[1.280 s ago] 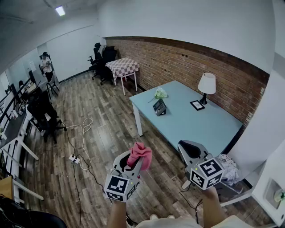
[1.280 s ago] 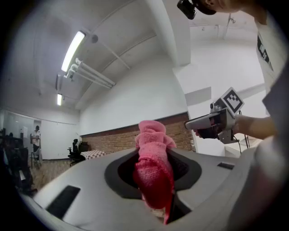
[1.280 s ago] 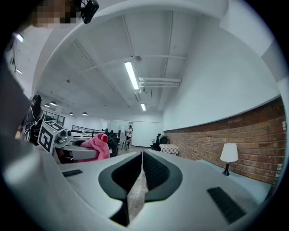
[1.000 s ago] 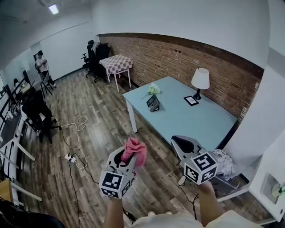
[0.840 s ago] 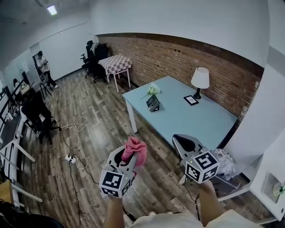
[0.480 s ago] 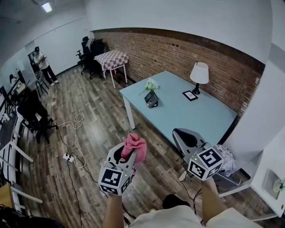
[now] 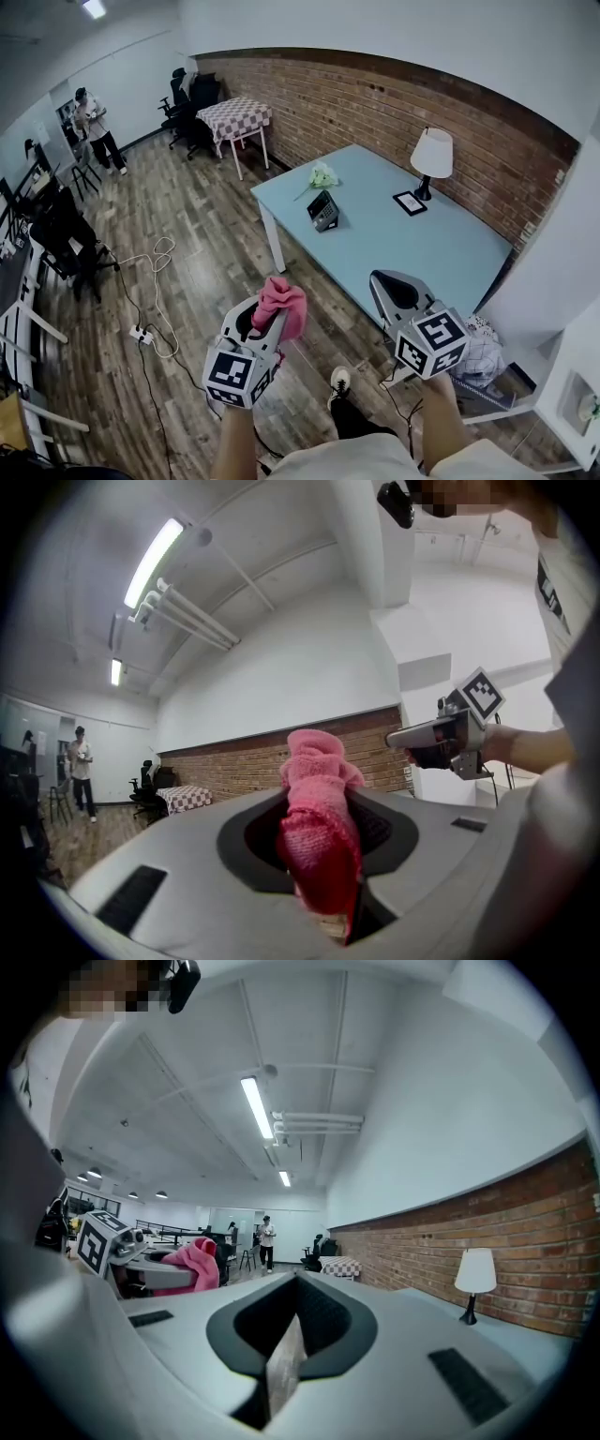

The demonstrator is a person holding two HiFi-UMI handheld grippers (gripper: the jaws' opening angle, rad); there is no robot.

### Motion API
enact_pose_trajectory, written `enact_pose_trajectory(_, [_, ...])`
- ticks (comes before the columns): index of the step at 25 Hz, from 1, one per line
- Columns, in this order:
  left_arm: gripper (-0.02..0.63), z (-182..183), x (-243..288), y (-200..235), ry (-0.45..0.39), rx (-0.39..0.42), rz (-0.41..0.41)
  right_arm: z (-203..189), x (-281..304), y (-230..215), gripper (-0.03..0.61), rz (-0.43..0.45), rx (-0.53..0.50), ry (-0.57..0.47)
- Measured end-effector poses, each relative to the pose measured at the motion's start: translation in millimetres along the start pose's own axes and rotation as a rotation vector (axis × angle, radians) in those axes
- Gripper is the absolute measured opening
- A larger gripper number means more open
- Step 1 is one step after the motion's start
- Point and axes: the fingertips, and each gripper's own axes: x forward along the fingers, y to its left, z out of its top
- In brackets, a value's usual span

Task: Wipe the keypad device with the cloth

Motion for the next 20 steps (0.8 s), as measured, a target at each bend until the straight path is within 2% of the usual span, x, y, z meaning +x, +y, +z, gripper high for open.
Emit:
enact_pose_trajectory(12, [0.153,-21.5,156.3,87.7,0.038,-0.021,0.017,-21.3,142.7,-120.3,0.016,-0.027,0.018,0.049])
enact_pose_trajectory(20, [0.153,-22.7,244.5,124.3,0.051,0.006,0.018,-33.1,207.2,-187.3,0.017,-0.055,0.024,0.103])
